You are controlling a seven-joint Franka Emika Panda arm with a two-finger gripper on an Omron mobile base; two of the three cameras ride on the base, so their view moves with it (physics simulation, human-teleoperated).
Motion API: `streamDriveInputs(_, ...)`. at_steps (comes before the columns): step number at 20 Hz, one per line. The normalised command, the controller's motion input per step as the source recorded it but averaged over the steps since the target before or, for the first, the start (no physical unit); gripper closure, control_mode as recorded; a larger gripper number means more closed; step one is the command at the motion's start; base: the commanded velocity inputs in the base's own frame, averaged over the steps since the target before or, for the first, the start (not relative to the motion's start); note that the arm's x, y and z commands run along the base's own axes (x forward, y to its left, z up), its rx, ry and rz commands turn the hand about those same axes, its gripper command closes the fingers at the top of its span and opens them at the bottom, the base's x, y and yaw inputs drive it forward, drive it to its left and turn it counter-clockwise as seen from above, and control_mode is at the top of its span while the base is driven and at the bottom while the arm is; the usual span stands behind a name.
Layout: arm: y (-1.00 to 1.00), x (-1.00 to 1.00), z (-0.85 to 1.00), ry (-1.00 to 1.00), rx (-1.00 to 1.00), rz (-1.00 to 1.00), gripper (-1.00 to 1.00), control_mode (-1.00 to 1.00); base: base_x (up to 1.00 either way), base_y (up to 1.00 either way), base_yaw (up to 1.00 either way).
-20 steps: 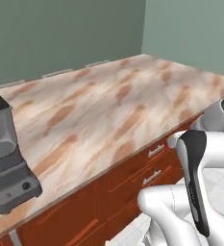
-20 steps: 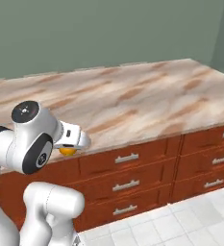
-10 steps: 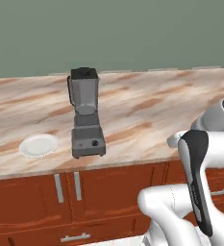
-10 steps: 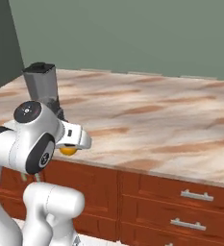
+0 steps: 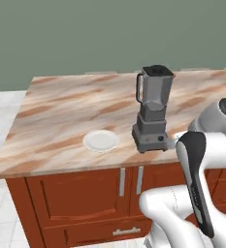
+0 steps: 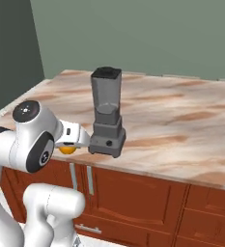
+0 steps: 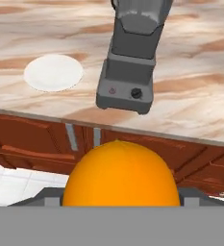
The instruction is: Pick the orange and pear from the fridge and place them on the plate next to the blender to make a fruit smoothie.
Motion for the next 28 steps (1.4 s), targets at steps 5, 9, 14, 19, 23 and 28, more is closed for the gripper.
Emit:
streamDriveInputs(5,0.0,0.0,0.0,0.0,0.0,0.0,1.0,1.0,0.3,1.0,-0.05)
streamDriveInputs(9,0.0,0.0,0.0,0.0,0.0,0.0,1.0,1.0,0.62,0.72,-0.19)
streamDriveInputs(14,0.0,0.24,0.0,0.03,0.0,0.0,1.0,-1.0,0.35,0.13,-0.03)
streamDriveInputs(19,0.0,0.89,-0.51,0.31,0.0,0.0,1.0,-1.0,0.0,0.0,0.0)
streamDriveInputs(23,0.0,0.9,-0.6,0.09,0.05,0.0,1.0,-1.0,0.0,0.0,0.0)
streamDriveInputs(28,-0.05,0.49,-0.33,0.11,0.0,0.0,1.0,-1.0,0.0,0.0,0.0)
